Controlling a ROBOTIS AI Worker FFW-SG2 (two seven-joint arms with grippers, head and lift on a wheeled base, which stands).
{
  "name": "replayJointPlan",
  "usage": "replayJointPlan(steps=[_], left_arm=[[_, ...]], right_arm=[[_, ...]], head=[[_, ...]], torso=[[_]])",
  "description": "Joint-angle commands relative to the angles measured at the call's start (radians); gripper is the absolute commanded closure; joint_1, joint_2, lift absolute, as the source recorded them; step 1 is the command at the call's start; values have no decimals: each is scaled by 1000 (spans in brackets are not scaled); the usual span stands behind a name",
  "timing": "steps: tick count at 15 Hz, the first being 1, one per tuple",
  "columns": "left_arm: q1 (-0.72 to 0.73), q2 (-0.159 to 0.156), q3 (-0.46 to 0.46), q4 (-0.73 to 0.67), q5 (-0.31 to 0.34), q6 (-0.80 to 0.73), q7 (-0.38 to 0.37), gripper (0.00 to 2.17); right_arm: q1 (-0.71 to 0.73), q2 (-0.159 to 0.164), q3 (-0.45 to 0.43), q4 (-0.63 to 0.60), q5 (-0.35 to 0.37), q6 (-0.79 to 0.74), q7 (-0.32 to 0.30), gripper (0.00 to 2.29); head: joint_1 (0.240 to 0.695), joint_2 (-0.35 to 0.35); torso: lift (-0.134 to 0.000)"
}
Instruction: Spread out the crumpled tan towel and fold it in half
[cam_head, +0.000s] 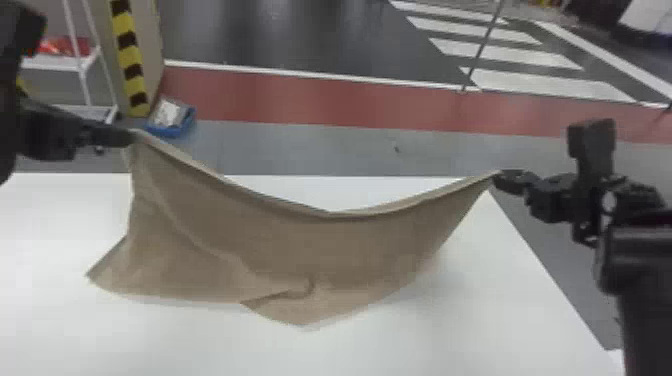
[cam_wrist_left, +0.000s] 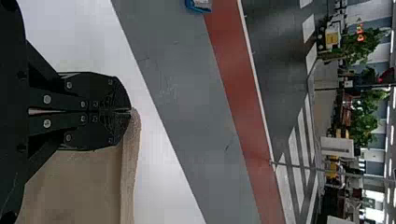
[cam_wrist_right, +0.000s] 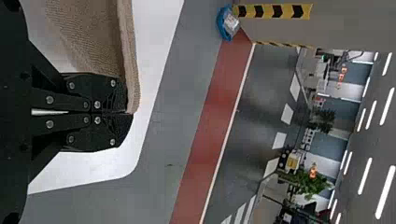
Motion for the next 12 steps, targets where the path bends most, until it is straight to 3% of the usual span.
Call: replayJointPlan(steps=[1,4,6,7,8,10,12], left_arm=[[-201,-20,-30,273,22,-132,44,1295],[-406,-42,-17,498,54,-236,96,1295],[-425,-34,29,487,68,-233,90,1295],[-397,-23,47,431,88,-215,71,1295],[-319,10,82,328,117,-181,60,1295],[-81,79,161,95,155,-138,37,1295],[190,112,266,-60,183,-169,19,1295]], right_arm=[[-154,-9,86,122,30,41,-32,1578],[-334,-10,109,222,30,90,-73,1578],[-397,-30,109,225,6,157,-72,1578],[-371,-52,98,163,-22,206,-64,1578],[-280,-73,74,67,-53,228,-56,1578],[-24,-81,-12,-134,-96,222,-35,1578],[232,-42,-84,-284,-137,142,19,1578]], head=[[581,-228],[485,-204],[428,-199],[381,-195],[366,-193],[366,-191],[422,-178]], torso=[[-124],[-124],[-124],[-124],[-124],[-124],[-124]])
